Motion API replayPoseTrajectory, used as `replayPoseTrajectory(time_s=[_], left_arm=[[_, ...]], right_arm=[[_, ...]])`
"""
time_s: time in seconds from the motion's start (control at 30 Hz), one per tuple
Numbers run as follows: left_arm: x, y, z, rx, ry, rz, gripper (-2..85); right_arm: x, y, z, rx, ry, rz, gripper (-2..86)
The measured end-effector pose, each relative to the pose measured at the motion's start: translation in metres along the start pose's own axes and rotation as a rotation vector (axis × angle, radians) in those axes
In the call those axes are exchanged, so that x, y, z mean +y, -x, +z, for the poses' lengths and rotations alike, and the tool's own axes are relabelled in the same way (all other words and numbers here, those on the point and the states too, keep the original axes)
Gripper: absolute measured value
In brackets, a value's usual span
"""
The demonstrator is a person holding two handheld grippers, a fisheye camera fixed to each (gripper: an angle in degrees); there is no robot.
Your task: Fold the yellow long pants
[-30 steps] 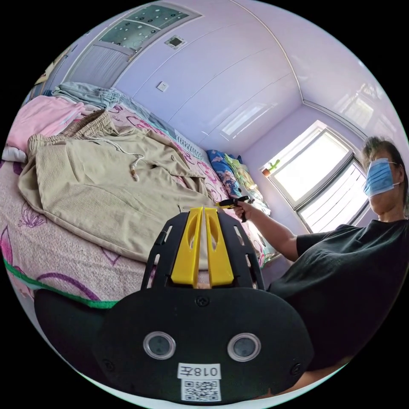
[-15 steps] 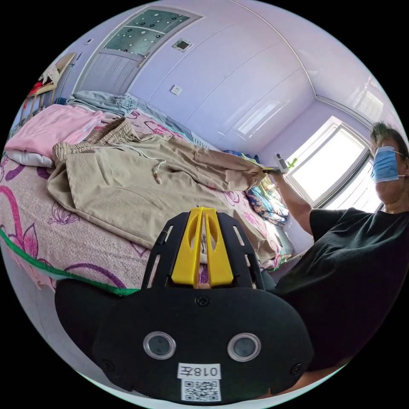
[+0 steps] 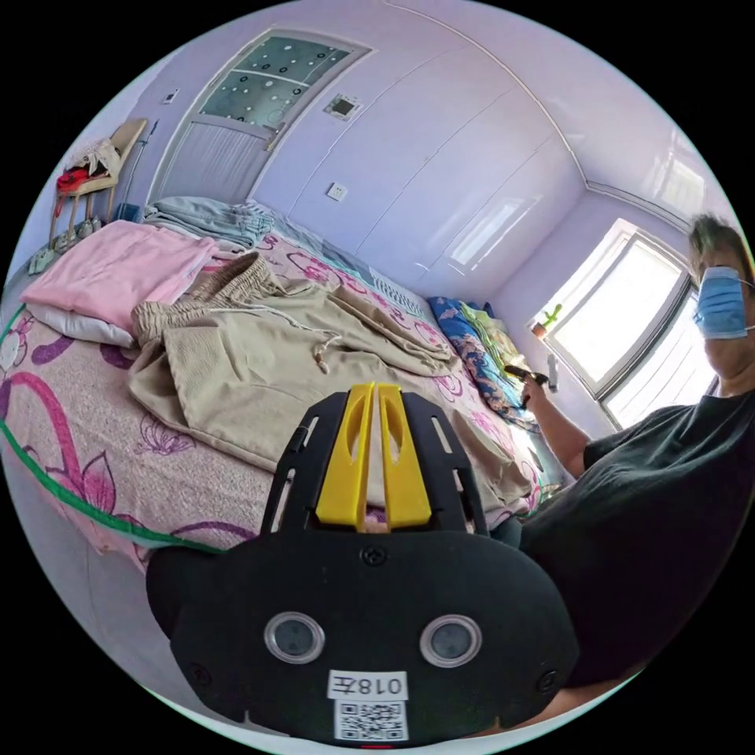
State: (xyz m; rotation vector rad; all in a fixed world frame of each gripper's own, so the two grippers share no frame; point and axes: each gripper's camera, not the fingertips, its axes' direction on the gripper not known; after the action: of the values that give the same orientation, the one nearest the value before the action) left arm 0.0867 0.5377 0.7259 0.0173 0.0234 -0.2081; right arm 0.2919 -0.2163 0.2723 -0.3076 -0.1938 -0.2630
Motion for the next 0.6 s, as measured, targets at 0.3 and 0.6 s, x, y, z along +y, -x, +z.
replayPoseTrajectory(time_s=[0.3,0.6], left_arm=[[-0.151,0.041,0.084,-0.428,-0.002,0.262,8.6],[-0.256,0.116,0.261,-0.395,0.389,0.242,18.8]], right_arm=[[0.196,0.011,-0.088,-0.08,0.054,0.157,0.4],[0.211,0.046,-0.15,0.131,0.085,0.12,-0.3]])
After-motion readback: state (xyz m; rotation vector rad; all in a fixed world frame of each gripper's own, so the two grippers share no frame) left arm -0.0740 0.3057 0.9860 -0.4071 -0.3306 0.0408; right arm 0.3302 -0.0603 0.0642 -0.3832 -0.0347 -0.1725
